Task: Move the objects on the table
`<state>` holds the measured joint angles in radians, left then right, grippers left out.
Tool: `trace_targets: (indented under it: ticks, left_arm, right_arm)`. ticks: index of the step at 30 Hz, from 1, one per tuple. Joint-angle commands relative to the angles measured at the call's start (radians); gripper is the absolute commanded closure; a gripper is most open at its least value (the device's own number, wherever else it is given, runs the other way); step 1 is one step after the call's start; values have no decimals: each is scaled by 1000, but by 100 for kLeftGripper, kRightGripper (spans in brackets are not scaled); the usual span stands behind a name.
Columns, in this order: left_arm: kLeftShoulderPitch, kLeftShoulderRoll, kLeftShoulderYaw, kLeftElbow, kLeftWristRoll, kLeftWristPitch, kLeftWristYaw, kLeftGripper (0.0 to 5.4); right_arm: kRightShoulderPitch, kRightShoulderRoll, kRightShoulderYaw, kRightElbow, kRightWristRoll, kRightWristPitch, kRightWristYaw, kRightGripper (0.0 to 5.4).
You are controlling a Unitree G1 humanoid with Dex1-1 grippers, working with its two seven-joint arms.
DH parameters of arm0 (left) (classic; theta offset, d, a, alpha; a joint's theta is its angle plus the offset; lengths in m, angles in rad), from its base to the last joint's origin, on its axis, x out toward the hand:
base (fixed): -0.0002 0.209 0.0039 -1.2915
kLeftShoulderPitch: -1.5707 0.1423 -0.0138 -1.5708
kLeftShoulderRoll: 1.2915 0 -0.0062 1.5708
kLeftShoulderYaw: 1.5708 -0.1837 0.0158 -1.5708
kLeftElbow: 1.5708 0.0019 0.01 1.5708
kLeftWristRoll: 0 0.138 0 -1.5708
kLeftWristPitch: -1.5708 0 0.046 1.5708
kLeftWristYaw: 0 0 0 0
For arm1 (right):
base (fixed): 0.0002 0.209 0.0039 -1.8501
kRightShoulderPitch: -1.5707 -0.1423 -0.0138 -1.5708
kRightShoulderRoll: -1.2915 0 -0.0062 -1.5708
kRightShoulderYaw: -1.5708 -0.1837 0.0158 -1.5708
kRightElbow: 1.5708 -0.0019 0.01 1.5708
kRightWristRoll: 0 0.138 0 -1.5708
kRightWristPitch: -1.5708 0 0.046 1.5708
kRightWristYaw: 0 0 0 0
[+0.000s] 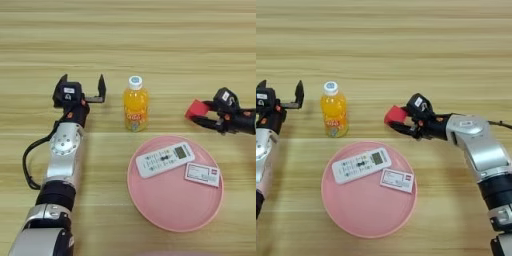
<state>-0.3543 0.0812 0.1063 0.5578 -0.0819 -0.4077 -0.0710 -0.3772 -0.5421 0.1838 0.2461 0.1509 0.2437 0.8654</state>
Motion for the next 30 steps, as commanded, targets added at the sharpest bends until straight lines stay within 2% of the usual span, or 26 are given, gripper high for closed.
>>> trace_targets:
  ticks: [1, 13, 14, 22, 30]
  left_arm:
    - [-13, 0, 0, 8, 6, -8, -1, 0]
    - [-7, 4, 4, 4, 4, -9, -5, 0]
    - [-7, 4, 4, 5, 5, -9, -5, 0]
    - [-8, 6, 7, 13, 3, -13, -9, 0]
    - [-6, 9, 9, 15, 3, -14, -12, 0]
  right_arm:
    - [-8, 16, 8, 62, -34, -44, -5, 308]
    - [0, 40, -2, 126, -65, -91, -12, 308]
    - [1, 40, -3, 126, -65, -91, -12, 279]
    - [3, 36, -18, 82, -55, -90, -9, 189]
    - [-4, 27, -60, -66, -29, -71, -12, 104]
